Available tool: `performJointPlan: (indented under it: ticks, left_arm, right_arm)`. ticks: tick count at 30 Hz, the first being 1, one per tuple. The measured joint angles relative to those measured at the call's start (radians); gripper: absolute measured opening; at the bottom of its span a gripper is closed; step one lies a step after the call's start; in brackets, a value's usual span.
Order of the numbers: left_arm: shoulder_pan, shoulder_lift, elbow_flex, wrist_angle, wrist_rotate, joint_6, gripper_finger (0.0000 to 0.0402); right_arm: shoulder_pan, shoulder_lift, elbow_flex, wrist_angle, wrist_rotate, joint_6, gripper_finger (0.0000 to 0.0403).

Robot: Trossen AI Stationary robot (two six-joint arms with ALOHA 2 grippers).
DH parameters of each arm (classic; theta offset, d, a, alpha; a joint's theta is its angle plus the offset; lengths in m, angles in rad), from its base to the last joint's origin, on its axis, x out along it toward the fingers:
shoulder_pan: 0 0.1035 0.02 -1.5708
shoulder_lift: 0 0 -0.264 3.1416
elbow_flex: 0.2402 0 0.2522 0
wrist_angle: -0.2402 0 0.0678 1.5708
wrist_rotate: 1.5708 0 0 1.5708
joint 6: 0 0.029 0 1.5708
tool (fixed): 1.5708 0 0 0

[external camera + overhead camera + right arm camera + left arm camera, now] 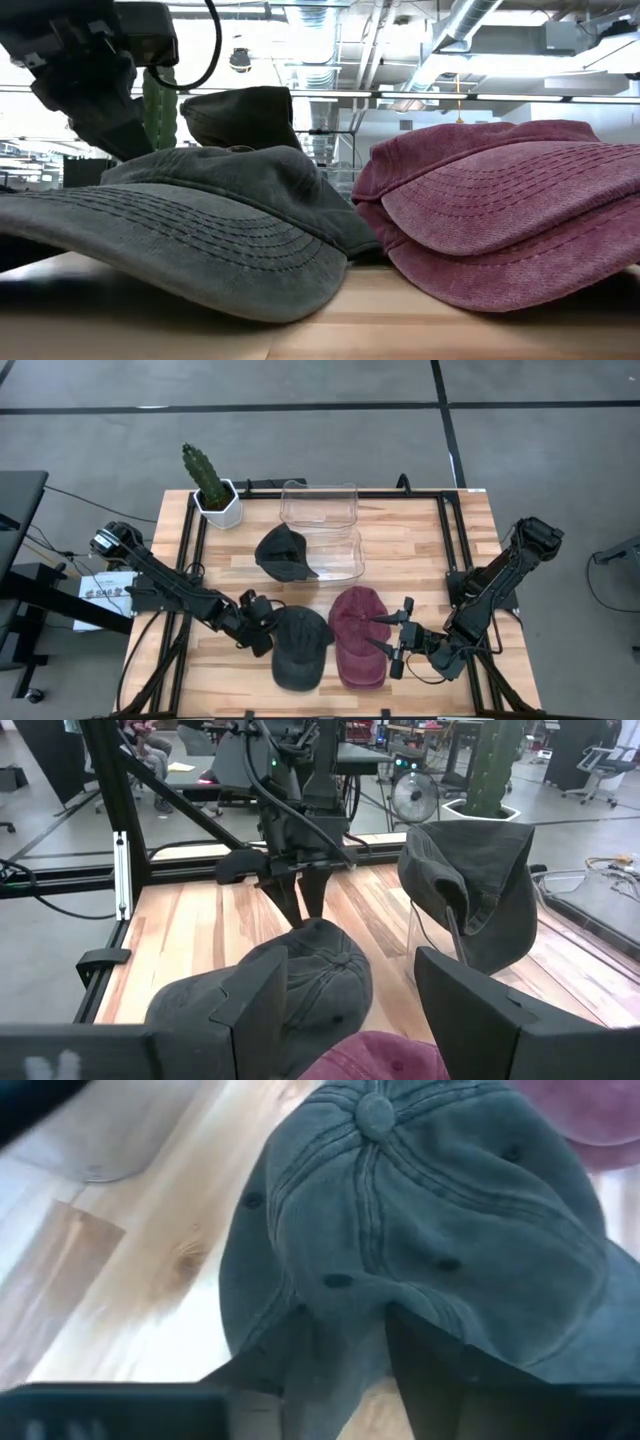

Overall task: Pick & Place hat
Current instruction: Put the black cap into the bottom transparent bin

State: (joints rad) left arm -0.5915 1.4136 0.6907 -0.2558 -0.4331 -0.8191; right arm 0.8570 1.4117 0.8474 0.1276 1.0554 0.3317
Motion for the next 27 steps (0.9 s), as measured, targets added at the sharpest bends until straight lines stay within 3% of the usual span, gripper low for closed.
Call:
performJointPlan:
  ticks: [6, 18, 27]
  left_arm:
    - [-0.023, 0.000, 0.000, 0.031, 0.017, 0.011, 0.0014]
    - [-0.164, 0.000, 0.000, 0.300, -0.126, 0.256, 0.0005]
    - [-0.238, -0.087, 0.000, 0.358, -0.234, 0.390, 0.0004]
  right_arm:
    - [0.000, 0.000, 0.000, 0.000, 0.000, 0.000, 0.0212]
    - [0.000, 0.000, 0.000, 0.000, 0.000, 0.000, 0.0212]
    - [-0.002, 0.000, 0.000, 0.008, -0.063, 0.008, 0.0212]
